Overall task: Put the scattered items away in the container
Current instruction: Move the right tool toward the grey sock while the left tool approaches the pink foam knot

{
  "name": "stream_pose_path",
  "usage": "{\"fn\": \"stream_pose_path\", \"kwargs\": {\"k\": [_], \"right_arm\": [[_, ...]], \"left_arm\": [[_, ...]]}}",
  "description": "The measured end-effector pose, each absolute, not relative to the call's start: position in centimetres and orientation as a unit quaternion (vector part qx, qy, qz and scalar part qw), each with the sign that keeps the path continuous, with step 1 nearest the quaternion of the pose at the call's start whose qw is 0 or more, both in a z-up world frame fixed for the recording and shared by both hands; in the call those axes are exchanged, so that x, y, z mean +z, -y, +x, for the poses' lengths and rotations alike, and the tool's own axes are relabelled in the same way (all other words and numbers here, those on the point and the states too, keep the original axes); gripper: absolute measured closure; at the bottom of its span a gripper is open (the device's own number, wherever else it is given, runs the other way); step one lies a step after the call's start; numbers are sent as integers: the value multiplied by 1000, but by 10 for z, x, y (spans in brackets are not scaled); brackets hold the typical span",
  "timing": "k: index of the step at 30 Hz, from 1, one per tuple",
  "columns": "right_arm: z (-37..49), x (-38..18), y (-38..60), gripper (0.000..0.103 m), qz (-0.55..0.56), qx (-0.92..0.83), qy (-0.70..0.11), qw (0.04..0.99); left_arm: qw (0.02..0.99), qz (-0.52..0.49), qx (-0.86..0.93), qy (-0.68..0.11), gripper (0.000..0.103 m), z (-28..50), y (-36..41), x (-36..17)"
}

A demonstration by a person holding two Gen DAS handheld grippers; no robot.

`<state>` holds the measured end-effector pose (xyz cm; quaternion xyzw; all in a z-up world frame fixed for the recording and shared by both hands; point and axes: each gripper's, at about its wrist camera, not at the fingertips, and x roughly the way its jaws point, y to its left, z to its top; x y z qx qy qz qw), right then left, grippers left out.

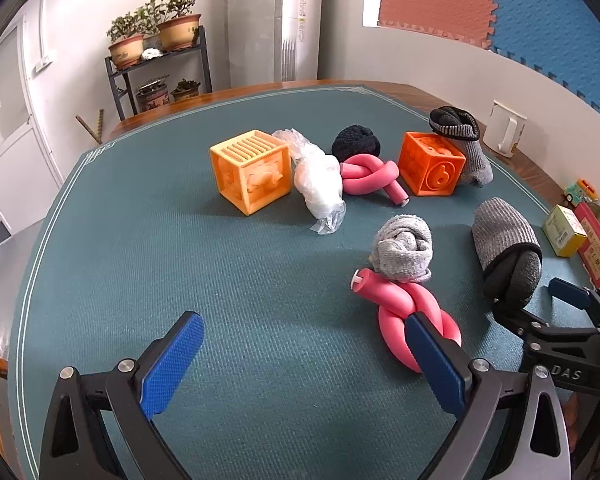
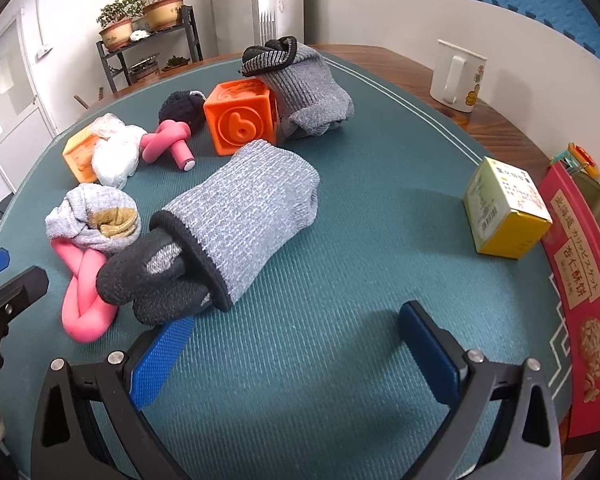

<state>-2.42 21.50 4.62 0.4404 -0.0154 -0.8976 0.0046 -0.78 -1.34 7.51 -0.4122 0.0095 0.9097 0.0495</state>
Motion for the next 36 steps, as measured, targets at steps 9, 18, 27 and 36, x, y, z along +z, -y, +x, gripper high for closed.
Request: {"fn": "stream_pose_path", "kwargs": {"k": [9, 18, 27, 36], "right_arm": [[-7, 51, -242, 1, 419, -902, 86, 58], [1, 50, -232, 1, 430, -900, 52, 49], [3, 45, -229, 1, 448, -894, 0, 33], [7, 44, -224, 1, 451, -892, -23, 31]], "left_arm": [[63, -405, 912, -14, 1, -6, 11, 79], [104, -411, 906, 2, 1, -2, 7, 80], [133, -431, 893, 8, 1, -5, -9, 69], [120, -461, 879, 19, 1, -26, -22, 63]]}}
